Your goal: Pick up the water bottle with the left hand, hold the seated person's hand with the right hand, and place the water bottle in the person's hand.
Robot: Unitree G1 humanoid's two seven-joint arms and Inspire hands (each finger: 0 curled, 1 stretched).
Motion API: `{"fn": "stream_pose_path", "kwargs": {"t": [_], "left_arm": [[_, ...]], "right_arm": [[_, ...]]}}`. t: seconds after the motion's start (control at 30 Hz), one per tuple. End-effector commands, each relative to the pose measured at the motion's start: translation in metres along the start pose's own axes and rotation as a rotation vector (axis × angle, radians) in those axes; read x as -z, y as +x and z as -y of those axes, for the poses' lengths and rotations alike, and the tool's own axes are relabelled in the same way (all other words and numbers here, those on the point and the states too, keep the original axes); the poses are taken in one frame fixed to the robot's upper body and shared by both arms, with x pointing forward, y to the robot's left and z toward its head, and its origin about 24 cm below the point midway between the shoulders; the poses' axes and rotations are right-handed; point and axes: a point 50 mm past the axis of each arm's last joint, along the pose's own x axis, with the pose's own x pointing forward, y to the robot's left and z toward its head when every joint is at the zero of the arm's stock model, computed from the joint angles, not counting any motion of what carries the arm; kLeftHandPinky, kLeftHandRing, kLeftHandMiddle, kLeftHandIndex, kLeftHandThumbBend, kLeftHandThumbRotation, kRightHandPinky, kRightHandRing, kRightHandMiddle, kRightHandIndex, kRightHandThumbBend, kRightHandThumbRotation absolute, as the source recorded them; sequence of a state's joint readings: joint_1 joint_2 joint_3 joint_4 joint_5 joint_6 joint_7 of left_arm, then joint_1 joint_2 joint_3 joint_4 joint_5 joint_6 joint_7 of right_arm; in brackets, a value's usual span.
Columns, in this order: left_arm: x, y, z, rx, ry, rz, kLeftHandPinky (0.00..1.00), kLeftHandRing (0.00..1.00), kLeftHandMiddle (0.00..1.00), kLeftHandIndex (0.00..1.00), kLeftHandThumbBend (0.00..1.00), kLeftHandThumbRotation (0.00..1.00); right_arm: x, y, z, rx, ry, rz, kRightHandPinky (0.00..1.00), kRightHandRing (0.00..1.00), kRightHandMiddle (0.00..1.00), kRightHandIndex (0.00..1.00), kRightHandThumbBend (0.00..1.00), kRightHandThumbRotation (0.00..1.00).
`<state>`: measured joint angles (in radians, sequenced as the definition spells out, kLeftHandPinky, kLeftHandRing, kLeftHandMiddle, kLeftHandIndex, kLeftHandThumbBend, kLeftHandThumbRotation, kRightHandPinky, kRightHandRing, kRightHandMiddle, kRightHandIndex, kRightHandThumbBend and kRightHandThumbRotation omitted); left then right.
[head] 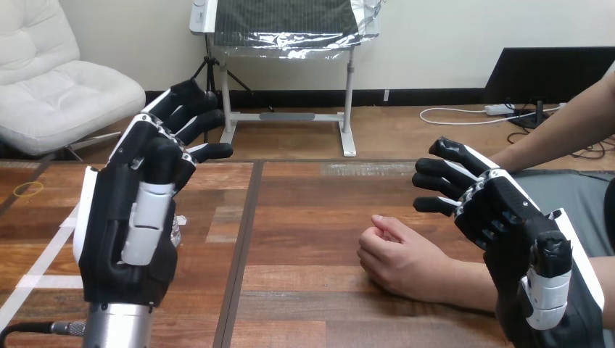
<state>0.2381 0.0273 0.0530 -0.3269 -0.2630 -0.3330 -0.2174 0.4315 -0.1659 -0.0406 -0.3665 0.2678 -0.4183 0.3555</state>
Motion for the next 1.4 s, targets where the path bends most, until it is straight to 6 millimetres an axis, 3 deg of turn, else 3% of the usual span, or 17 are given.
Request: {"fn": "stream_pose_path", "kwargs": {"t": [0.0, 0.17, 0.37, 0.6, 0.83, 1.37], "left_arm": [[-0.012, 0.012, 0.001, 0.025, 0.082, 0.088, 0.64, 0.76, 0.77, 0.76, 0.74, 0.6], [-0.012, 0.013, -0.004, 0.019, 0.232, 0.093, 0.63, 0.75, 0.77, 0.77, 0.8, 0.48], [-0.011, 0.013, -0.008, 0.005, 0.339, 0.075, 0.65, 0.79, 0.81, 0.81, 0.94, 0.31], [-0.011, 0.013, -0.012, 0.022, 0.437, 0.076, 0.78, 0.92, 0.93, 0.91, 0.99, 0.15], [-0.009, 0.013, -0.016, 0.021, 0.475, 0.083, 0.9, 0.99, 0.99, 0.98, 1.0, 0.09], [-0.005, 0.012, -0.023, -0.021, 0.51, 0.08, 0.95, 1.0, 1.0, 1.0, 1.0, 0.04]], "right_arm": [[-0.012, 0.012, 0.002, -0.023, -0.028, 0.077, 0.72, 0.8, 0.81, 0.83, 1.0, 1.0], [-0.012, 0.012, 0.002, -0.023, -0.027, 0.079, 0.72, 0.8, 0.81, 0.83, 1.0, 1.0], [-0.012, 0.012, 0.002, -0.026, -0.028, 0.08, 0.72, 0.8, 0.81, 0.84, 1.0, 1.0], [-0.012, 0.011, 0.002, -0.024, -0.022, 0.077, 0.72, 0.8, 0.81, 0.84, 1.0, 1.0], [-0.011, 0.011, 0.002, -0.024, -0.026, 0.076, 0.73, 0.8, 0.81, 0.84, 1.0, 1.0], [-0.01, 0.01, 0.002, -0.016, -0.027, 0.072, 0.73, 0.8, 0.81, 0.84, 1.0, 1.0]]}}
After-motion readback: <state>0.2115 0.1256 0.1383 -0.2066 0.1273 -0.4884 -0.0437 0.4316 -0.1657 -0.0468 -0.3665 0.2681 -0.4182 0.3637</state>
